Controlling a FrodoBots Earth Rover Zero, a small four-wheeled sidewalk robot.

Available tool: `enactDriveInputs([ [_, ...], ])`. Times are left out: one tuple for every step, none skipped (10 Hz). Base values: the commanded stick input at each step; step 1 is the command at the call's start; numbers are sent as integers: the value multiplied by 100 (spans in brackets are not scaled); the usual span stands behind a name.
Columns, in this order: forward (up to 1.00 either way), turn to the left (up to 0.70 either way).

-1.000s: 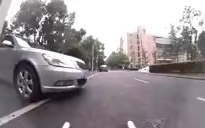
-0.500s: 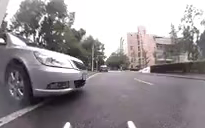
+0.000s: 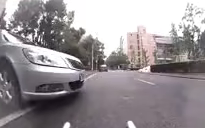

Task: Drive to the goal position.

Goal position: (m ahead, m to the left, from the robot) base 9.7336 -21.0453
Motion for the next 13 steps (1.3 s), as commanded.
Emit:
enactDriveInputs([
  [45,0],
  [45,0],
  [45,0],
  [45,0],
  [45,0],
  [45,0],
  [45,0],
  [45,0],
  [45,0],
  [45,0],
  [45,0],
  [45,0],
  [45,0],
])
